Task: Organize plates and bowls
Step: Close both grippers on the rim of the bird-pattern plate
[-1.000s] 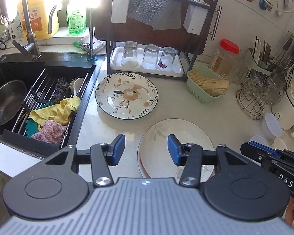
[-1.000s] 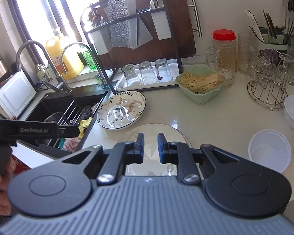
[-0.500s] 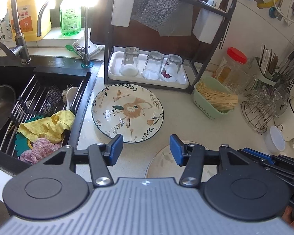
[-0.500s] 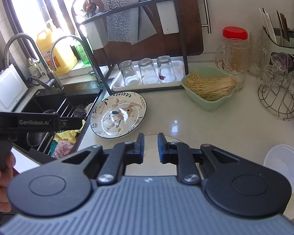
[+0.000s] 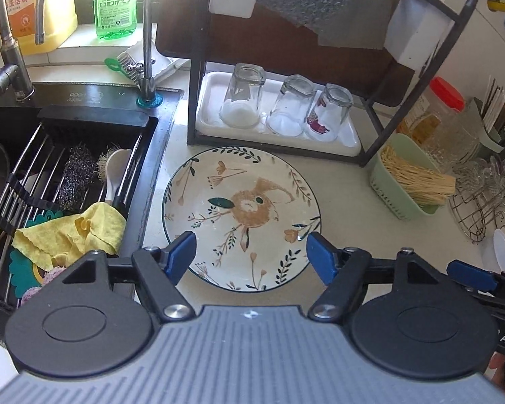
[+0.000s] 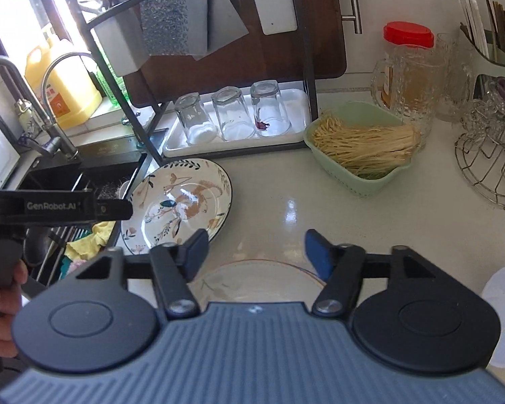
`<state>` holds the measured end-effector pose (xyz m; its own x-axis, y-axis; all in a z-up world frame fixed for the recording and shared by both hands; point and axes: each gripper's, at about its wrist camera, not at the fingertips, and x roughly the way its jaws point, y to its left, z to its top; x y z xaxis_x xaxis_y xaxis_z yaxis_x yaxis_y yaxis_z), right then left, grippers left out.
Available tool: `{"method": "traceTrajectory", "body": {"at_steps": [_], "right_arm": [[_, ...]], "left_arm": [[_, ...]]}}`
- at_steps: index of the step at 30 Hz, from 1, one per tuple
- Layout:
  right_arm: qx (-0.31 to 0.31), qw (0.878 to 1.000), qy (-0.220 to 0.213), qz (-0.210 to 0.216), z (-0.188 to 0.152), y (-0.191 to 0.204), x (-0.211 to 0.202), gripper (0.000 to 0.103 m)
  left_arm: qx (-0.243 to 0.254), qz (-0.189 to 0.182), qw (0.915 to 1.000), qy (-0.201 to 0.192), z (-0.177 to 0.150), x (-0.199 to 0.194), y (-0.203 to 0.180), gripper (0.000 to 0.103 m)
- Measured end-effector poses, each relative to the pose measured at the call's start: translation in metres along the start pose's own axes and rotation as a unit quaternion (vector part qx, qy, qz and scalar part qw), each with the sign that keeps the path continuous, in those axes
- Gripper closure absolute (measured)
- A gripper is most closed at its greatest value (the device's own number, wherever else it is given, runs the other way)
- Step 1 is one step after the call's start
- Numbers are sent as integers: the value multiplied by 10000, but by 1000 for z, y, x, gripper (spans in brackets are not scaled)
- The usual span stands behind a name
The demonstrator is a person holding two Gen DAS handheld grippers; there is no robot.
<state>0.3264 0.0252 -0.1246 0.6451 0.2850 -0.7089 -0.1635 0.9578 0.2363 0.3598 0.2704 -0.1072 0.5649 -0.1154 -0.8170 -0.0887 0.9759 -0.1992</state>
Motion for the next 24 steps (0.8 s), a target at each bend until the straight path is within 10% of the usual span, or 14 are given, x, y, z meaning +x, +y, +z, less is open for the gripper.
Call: {"method": "traceTrajectory", "body": {"at_steps": [16, 24], "right_arm": [[349, 9980, 494, 190, 30, 21, 88, 34], [370, 9950, 922, 29, 37, 32, 126, 61]], "left_arm": [[-148, -95, 9987, 474, 45, 74, 60, 27], [286, -369, 9956, 809, 54, 107, 64, 32]]}}
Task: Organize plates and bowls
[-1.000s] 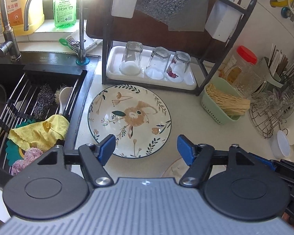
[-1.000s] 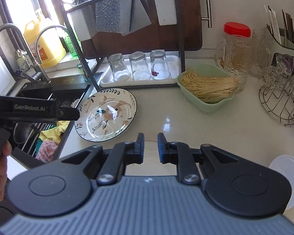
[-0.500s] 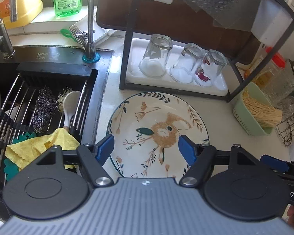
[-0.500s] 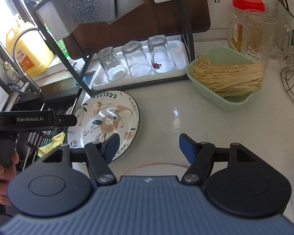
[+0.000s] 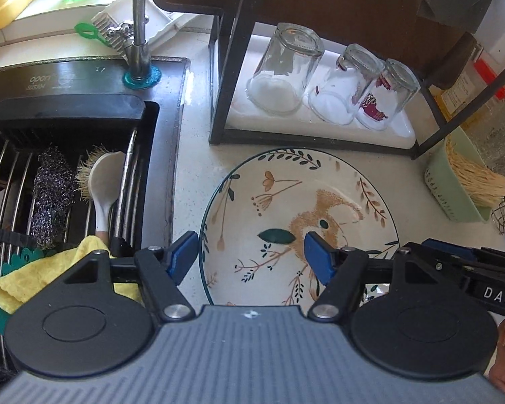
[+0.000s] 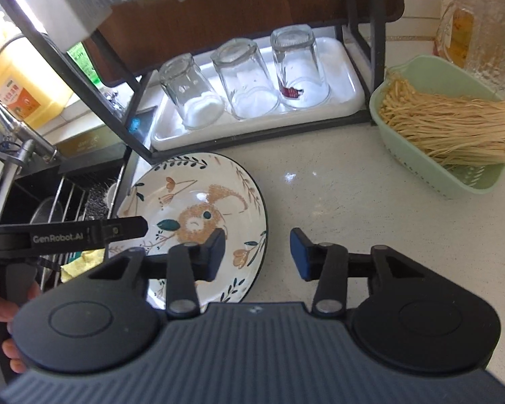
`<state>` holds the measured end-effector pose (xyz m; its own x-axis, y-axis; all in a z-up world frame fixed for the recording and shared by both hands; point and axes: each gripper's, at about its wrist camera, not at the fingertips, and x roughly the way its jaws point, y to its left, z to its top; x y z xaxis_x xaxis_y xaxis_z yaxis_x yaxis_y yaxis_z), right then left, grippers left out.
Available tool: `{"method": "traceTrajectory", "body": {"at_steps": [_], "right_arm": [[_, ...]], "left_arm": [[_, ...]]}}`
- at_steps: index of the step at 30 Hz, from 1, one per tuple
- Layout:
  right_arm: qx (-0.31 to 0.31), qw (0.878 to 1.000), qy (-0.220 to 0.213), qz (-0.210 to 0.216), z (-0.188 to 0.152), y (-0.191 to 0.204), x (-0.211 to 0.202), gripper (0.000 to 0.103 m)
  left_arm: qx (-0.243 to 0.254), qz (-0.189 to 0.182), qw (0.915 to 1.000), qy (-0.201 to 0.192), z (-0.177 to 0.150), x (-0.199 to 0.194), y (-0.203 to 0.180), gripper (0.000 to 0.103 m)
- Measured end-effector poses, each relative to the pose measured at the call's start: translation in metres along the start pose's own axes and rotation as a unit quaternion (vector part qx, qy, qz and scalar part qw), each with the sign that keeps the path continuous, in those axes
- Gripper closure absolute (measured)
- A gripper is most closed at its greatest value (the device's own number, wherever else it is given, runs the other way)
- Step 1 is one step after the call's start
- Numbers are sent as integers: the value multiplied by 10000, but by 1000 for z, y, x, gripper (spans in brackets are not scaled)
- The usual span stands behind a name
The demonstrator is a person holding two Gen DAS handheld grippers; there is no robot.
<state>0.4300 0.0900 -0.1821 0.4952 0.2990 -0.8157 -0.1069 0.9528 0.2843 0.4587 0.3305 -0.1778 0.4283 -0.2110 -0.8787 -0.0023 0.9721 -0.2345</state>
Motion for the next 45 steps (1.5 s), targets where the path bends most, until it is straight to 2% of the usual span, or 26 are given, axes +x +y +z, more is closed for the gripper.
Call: {"method": "traceTrajectory", "body": {"at_steps": [5, 8, 10, 11, 15, 21, 24, 29, 34, 41, 45], "right_arm": [[42, 9996, 206, -210, 4, 0, 17, 76], [237, 9992, 221, -243, 7, -3, 23, 77], [298, 9989, 253, -271, 8, -3, 27, 80], [290, 9987, 279, -302, 8, -2, 30, 85], [292, 9986, 340, -284, 11, -2, 37, 88], [310, 9981, 466, -246, 12, -3, 43, 89], [326, 9978, 555, -160, 14, -4, 48, 86], [234, 9975, 650, -129, 19, -8, 44, 85], [297, 9982, 512, -128, 21, -12, 28, 85], [587, 9974, 383, -144, 15, -25, 0, 85], [603, 9978, 230, -149, 11, -26, -23, 85]], "left_arm": [[348, -11, 9992, 197, 6, 14, 12, 42], [411, -126, 9987, 260, 9, 17, 18, 50], [427, -193, 9985, 300, 11, 19, 19, 62], [448, -207, 9982, 331, 12, 21, 20, 67], [580, -252, 9972, 401, 17, 25, 23, 80], [575, -331, 9966, 486, 21, 30, 28, 82], [651, -385, 9959, 490, 20, 31, 26, 81], [189, -698, 9957, 580, 21, 28, 34, 80], [138, -775, 9953, 573, 21, 17, 27, 80], [41, -955, 9925, 759, 18, -1, 10, 80], [62, -1029, 9925, 663, 20, -17, 1, 80]]}}
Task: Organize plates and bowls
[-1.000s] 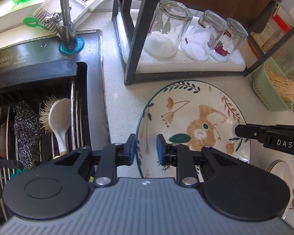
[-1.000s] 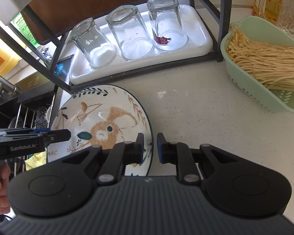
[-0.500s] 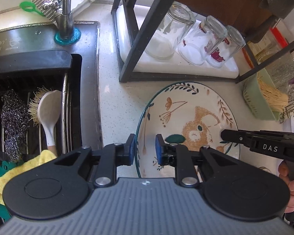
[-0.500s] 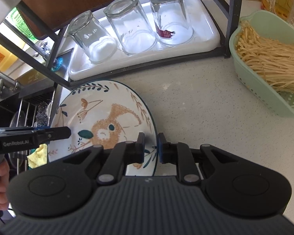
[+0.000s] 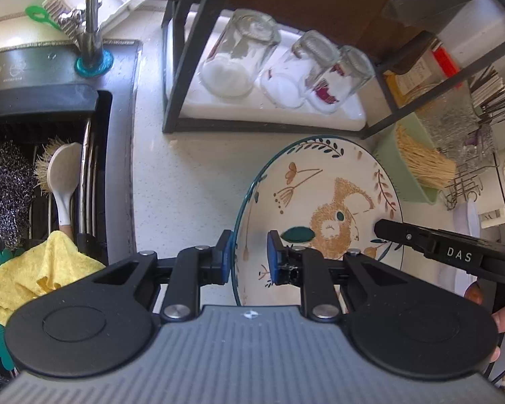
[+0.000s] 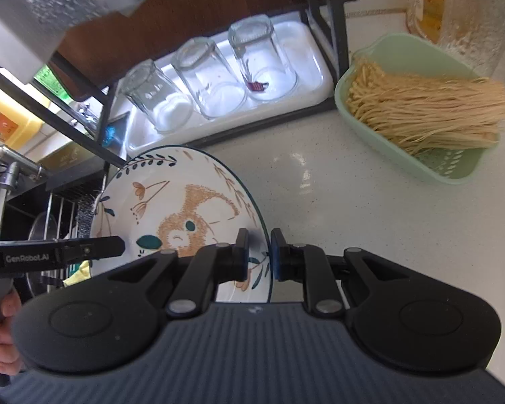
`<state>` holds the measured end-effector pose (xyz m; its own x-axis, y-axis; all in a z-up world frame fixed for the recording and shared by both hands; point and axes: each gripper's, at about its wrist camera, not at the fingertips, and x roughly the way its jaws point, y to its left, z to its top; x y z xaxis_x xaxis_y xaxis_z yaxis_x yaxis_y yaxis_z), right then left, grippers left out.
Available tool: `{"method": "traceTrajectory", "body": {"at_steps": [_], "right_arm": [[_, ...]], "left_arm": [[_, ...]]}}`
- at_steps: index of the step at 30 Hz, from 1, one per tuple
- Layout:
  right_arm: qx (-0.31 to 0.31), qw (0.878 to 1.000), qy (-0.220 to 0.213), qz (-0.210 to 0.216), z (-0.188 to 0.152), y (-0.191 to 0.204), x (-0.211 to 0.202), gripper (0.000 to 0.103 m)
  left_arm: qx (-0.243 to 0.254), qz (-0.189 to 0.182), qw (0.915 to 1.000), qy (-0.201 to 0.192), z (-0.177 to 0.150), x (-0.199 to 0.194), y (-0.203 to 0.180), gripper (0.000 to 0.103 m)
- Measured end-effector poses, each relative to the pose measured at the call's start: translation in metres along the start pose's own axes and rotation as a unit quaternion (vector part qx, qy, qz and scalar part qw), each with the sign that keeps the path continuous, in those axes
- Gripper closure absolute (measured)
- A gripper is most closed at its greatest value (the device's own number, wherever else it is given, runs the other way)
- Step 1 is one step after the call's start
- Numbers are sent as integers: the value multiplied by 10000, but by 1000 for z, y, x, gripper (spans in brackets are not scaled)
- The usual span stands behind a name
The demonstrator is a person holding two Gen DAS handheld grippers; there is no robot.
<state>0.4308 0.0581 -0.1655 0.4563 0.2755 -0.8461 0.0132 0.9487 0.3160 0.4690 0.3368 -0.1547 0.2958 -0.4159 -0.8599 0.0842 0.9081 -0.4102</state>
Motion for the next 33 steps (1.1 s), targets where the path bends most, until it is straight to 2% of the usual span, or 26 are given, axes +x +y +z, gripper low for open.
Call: {"method": "traceTrajectory", "body": {"at_steps": [12, 24, 33], "right_arm": [[76, 9988, -442, 217, -16, -15, -64, 85], [107, 9982, -579, 97, -58, -50, -95, 85], [-115, 9990, -432, 63, -96, -84, -96, 86]], "left_arm": [[-53, -293, 9992, -280, -14, -42, -37, 80], [-32, -366, 9990, -250, -62, -37, -81, 80], [-118, -107, 9997, -210, -111, -17, -112, 80]]}}
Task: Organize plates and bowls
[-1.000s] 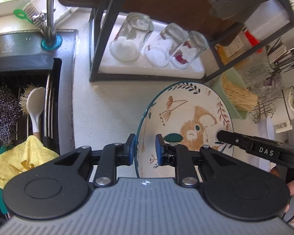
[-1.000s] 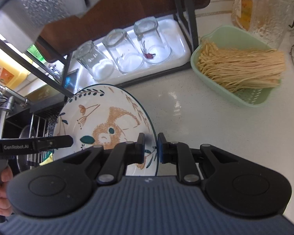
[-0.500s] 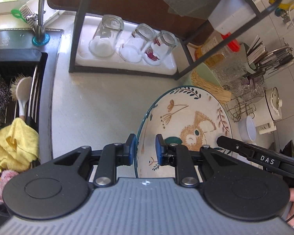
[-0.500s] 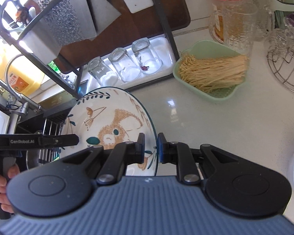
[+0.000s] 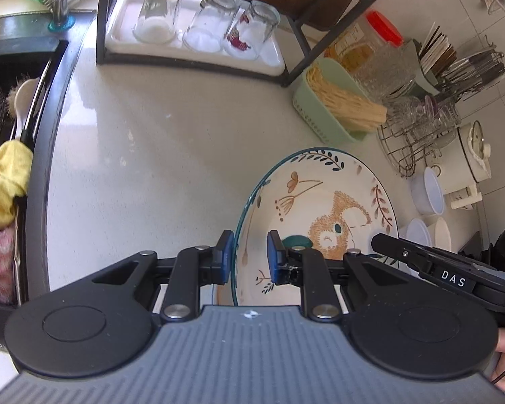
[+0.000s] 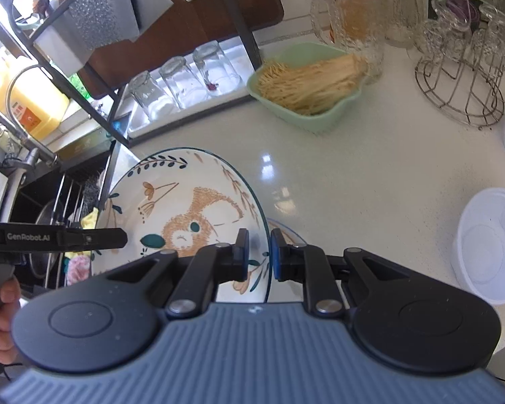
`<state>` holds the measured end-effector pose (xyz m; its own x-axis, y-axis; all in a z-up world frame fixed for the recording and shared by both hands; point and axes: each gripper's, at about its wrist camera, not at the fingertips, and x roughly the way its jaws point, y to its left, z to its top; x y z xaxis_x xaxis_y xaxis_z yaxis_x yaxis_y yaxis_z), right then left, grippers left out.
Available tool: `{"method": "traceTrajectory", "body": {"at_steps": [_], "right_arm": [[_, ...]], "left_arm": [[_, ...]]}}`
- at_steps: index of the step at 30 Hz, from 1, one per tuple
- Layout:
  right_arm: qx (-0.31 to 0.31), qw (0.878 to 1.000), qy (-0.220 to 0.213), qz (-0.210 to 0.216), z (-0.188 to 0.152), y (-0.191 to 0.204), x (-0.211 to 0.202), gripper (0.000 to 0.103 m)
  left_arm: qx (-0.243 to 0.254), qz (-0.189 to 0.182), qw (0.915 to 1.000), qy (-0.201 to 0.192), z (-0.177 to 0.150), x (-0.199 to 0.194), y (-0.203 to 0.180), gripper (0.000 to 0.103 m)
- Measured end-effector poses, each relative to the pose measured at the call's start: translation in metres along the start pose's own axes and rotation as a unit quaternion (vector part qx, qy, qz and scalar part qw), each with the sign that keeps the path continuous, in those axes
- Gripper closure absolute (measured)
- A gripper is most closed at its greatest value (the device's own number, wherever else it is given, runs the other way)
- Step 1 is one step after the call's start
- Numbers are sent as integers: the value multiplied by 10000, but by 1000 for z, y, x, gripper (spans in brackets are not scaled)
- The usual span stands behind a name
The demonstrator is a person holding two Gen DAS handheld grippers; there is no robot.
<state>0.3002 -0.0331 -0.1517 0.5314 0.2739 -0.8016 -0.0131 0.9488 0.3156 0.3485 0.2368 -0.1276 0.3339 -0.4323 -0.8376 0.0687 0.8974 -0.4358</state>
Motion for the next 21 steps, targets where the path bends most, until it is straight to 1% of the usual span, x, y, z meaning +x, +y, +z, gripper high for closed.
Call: {"method": "traceTrajectory", "body": {"at_steps": [2, 5, 8, 10, 13, 17, 21], "right_arm": [[-72, 9999, 72, 36, -6, -4, 3, 86], [-102, 9998, 122, 69, -12, -10, 6, 86], [-220, 9996, 174, 39, -18, -11, 13, 86], [-327, 9993, 173, 24, -22, -12, 16, 86], [-368, 9991, 211, 89, -26, -14, 21, 86], [-526, 9982, 241, 139, -29, -13, 22, 85], [-437, 9983, 265, 274, -28, -17, 23, 86]], "left_arm": [[-10, 145, 9999, 25, -9, 6, -4, 80], [5, 218, 9998, 1, -19, 14, -6, 80], [111, 455, 9989, 60, -26, 24, -11, 80], [296, 599, 9978, 14, -29, 27, -16, 80], [363, 789, 9962, 36, -31, 31, -20, 80], [703, 1151, 9909, 21, -33, 34, -32, 80], [739, 1252, 9893, 100, -35, 37, -33, 80]]}}
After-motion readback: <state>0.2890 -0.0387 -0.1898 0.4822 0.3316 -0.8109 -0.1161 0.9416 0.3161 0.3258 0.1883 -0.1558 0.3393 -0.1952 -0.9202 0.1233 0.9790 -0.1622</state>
